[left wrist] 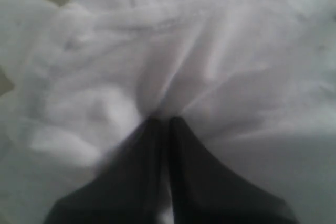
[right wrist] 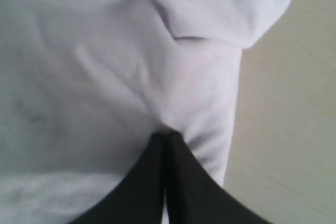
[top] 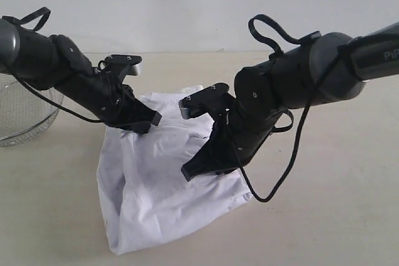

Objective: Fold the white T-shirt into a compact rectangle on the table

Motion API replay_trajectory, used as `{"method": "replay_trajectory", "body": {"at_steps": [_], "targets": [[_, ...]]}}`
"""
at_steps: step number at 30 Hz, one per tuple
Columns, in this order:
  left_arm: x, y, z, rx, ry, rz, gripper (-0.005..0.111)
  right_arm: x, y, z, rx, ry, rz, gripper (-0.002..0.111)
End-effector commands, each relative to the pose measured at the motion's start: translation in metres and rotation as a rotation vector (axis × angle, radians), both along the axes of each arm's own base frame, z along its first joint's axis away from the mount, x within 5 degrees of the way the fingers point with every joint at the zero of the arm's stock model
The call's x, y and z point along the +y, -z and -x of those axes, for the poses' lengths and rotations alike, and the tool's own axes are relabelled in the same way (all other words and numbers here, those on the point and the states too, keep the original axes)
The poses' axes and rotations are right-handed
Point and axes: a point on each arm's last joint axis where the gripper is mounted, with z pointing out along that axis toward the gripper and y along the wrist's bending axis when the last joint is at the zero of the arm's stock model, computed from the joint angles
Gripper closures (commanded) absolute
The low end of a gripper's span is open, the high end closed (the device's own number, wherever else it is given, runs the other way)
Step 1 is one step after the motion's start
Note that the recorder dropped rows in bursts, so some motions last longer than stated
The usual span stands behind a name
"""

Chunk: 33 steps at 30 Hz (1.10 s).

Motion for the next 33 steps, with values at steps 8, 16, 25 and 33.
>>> {"method": "replay_trajectory", "body": {"at_steps": [8,16,25,33], "targets": [[0.033,0.007,0.000,0.088,-0.060,-0.059,0.102,-0.029,0.027,0.055,0.315,0.008,0.153,0.109],[0.033,-0.019,-0.001,0.012,-0.041,-0.054,0.102,-0.030,0.007,0.056,0.200,-0.023,0.100,0.109],[0.020,-0.087,0.020,-0.045,0.026,0.029,0.102,-0.024,-0.060,0.043,-0.116,-0.028,-0.060,0.109],[-0.021,-0.075,0.046,0.036,0.138,0.119,0.102,-0.017,-0.092,-0.016,-0.305,-0.045,-0.092,0.109]]}}
